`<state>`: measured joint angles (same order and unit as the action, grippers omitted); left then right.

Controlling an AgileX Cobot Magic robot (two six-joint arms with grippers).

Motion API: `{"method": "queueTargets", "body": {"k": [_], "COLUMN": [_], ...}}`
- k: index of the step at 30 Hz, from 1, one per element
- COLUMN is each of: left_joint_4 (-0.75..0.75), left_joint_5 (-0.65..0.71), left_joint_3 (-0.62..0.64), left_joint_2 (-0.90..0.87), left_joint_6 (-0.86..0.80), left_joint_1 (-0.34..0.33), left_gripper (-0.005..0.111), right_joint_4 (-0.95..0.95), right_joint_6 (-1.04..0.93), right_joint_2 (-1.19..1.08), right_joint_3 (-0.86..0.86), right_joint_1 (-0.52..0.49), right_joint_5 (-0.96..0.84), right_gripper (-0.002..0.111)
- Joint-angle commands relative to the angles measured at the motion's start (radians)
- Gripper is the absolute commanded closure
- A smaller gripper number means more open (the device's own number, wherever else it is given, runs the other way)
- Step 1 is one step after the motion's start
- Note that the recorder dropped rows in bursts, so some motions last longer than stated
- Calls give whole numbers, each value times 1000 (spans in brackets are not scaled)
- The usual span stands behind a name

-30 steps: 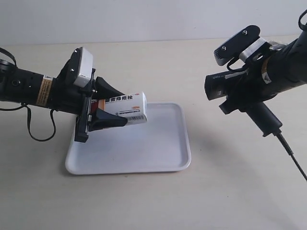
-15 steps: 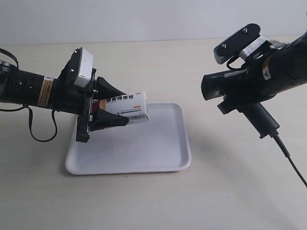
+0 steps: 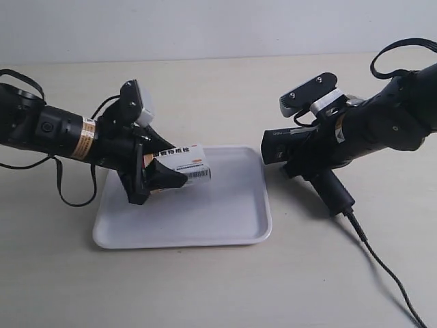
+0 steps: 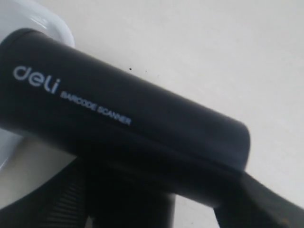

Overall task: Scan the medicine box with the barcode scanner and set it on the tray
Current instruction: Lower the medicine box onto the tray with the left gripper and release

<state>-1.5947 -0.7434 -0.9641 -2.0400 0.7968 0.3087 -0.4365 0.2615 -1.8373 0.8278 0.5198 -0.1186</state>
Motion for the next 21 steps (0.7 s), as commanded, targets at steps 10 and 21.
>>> {"method": "queueTargets", "body": {"k": [10,21], "left_joint_4": [4,-23], "left_joint_5": [244,244], "left_joint_3": [-1,-1], "left_joint_2": [-35,-33], "left_joint_6": [38,79], "left_joint_1": [82,82], "left_gripper": [59,25], "right_joint_4": [0,-24], "right_joint_6": [37,35], "right_joint_2": [-36,-48], "right_joint_3": [25,27], "right_joint_1": [-3,-27], "right_joint_5": [36,32], "right_gripper": [108,94]}}
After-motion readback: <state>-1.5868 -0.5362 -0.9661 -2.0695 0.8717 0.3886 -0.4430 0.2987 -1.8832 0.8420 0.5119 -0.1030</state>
